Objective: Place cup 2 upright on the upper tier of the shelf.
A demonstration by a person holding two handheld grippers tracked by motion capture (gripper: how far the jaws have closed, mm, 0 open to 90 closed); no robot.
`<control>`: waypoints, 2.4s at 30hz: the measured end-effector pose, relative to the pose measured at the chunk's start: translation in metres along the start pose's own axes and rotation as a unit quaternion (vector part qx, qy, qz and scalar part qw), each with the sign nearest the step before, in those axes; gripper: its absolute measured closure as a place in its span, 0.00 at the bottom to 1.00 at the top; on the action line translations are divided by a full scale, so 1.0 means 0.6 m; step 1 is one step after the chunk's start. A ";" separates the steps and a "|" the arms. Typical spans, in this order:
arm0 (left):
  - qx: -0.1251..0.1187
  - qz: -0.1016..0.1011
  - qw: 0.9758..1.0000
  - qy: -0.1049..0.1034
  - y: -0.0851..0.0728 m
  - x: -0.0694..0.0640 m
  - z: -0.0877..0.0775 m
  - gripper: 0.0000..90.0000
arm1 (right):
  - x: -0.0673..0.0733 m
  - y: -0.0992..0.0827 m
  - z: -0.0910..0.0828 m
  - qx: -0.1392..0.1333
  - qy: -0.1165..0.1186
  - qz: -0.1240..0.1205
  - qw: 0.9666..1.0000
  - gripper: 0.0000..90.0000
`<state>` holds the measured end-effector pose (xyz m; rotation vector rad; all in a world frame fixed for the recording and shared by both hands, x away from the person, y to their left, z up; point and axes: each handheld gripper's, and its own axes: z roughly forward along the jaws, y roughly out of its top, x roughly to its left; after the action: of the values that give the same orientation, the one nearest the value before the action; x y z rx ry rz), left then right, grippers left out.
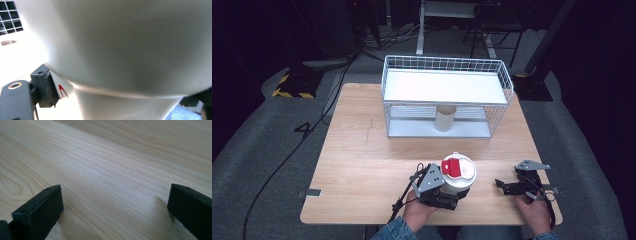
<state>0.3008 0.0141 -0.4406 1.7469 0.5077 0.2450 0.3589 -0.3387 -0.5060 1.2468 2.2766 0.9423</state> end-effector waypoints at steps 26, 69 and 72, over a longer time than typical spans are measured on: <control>-0.010 0.005 1.000 0.027 0.092 0.036 -0.050 0.15 | 0.007 0.003 0.003 0.000 -0.010 0.009 1.000 0.00; -0.038 0.019 0.997 0.070 0.268 0.157 -0.056 0.15 | 0.007 0.004 0.004 0.001 -0.010 0.009 1.000 0.00; -0.036 0.017 0.997 0.070 0.276 0.170 -0.054 0.15 | 0.007 0.004 0.004 0.000 -0.010 0.009 1.000 0.00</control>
<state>0.4106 0.0617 -0.2838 1.6777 0.5635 0.4079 0.3592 -0.3333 -0.5060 1.2740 2.2547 0.9317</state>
